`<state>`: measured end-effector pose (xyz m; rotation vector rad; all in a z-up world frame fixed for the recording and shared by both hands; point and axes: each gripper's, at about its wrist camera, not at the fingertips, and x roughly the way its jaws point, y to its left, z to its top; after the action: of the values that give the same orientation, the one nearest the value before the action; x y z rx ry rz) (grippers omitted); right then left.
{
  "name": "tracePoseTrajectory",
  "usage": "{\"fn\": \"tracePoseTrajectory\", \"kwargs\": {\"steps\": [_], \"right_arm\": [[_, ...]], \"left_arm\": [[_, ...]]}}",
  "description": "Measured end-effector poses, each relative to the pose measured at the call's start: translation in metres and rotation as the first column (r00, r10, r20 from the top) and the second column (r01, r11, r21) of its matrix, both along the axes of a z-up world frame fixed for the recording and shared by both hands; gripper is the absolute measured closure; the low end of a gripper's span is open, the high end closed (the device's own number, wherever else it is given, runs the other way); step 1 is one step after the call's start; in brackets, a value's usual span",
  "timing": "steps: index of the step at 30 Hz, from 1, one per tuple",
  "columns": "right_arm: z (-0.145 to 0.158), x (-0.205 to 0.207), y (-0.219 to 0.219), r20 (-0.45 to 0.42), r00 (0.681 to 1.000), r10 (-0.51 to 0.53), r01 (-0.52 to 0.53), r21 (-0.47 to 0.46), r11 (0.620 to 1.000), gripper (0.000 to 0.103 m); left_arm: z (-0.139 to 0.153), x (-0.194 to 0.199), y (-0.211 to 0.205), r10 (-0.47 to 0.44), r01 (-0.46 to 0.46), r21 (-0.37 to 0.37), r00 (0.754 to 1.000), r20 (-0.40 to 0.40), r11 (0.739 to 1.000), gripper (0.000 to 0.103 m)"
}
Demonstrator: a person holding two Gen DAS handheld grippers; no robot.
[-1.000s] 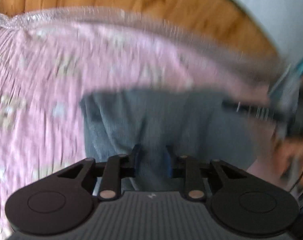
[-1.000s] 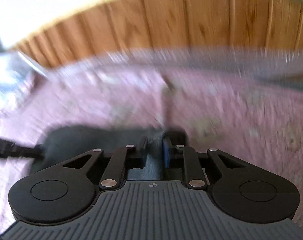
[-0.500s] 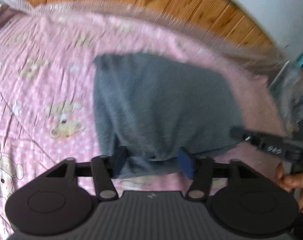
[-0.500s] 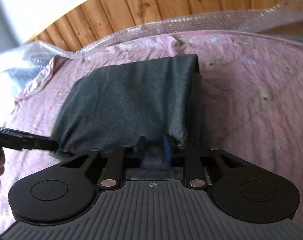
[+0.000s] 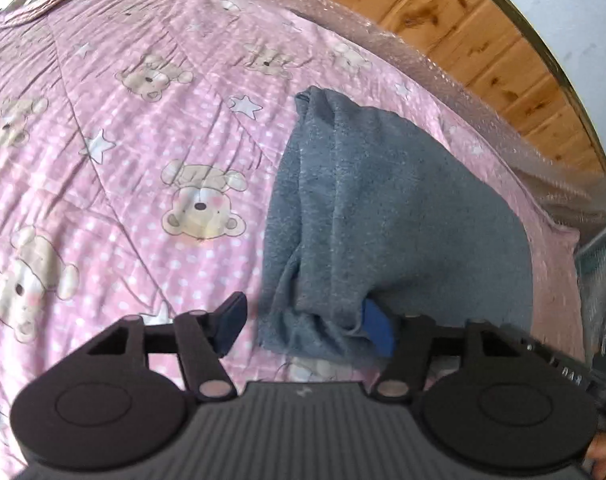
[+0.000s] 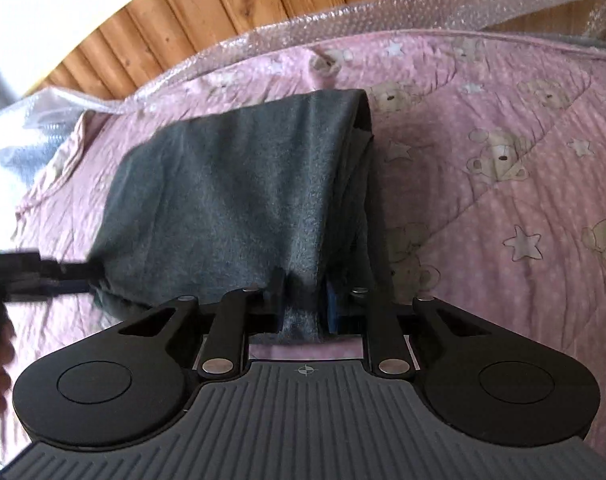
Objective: Fold clothes
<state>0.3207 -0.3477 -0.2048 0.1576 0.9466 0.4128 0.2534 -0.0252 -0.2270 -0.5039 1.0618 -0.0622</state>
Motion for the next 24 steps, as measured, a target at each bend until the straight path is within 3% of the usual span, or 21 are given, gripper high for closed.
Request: {"fn": "tracePoseTrajectory", "kwargs": {"steps": [2, 3, 6, 8, 11, 12, 13, 17, 21, 24], "right_arm": [[0.003, -0.002, -0.006, -0.016, 1.000, -0.013, 0.013, 0.000, 1.000, 0.083], [0.011, -0.002, -0.004, 0.007, 1.000, -0.019, 0.020, -0.024, 1.000, 0.076], [0.041, -0.018, -0.003, 0.188, 0.982, 0.009, 0.005, -0.073, 0.997, 0.071], [0.038, -0.017, 0.006, 0.218, 0.974, 0.069, -0.053, -0.077, 0.996, 0.065], [0.003, -0.013, 0.013, 0.148, 0.980, 0.130, -0.111, -0.130, 0.985, 0.064], [-0.005, -0.015, 0.013, 0.142, 0.980, 0.137, -0.116, -0.146, 0.982, 0.064], [-0.005, -0.020, 0.011, 0.157, 0.978, 0.136, -0.113, -0.146, 0.983, 0.064], [0.017, -0.032, 0.005, 0.095, 0.991, 0.092, -0.080, -0.127, 0.989, 0.056], [0.046, -0.067, -0.010, 0.064, 0.998, -0.005, 0.013, -0.115, 0.993, 0.031], [0.061, -0.107, -0.019, 0.052, 0.995, -0.086, 0.091, -0.110, 0.990, 0.024]], "left_arm": [[0.018, -0.006, -0.006, -0.018, 0.018, -0.009, 0.999, 0.033, 1.000, 0.039], [0.026, -0.008, -0.010, -0.024, 0.024, -0.012, 0.998, 0.054, 1.000, 0.036], [0.038, -0.008, -0.027, -0.052, 0.052, 0.009, 0.995, 0.090, 0.999, 0.029], [0.021, 0.001, -0.037, -0.063, 0.060, 0.072, 0.997, 0.036, 0.996, 0.029], [-0.009, 0.014, -0.049, -0.067, 0.076, 0.164, 0.996, -0.064, 0.984, 0.029], [-0.012, 0.013, -0.050, -0.076, 0.088, 0.186, 0.995, -0.067, 0.979, 0.021], [-0.013, 0.013, -0.052, -0.091, 0.101, 0.211, 0.994, -0.057, 0.972, 0.020], [0.011, -0.001, -0.048, -0.093, 0.096, 0.166, 0.995, -0.025, 0.981, 0.024], [0.041, -0.036, -0.053, -0.137, 0.130, 0.171, 0.990, 0.034, 0.977, 0.015], [0.051, -0.063, -0.063, -0.177, 0.172, 0.172, 0.984, 0.016, 0.970, 0.013]]}}
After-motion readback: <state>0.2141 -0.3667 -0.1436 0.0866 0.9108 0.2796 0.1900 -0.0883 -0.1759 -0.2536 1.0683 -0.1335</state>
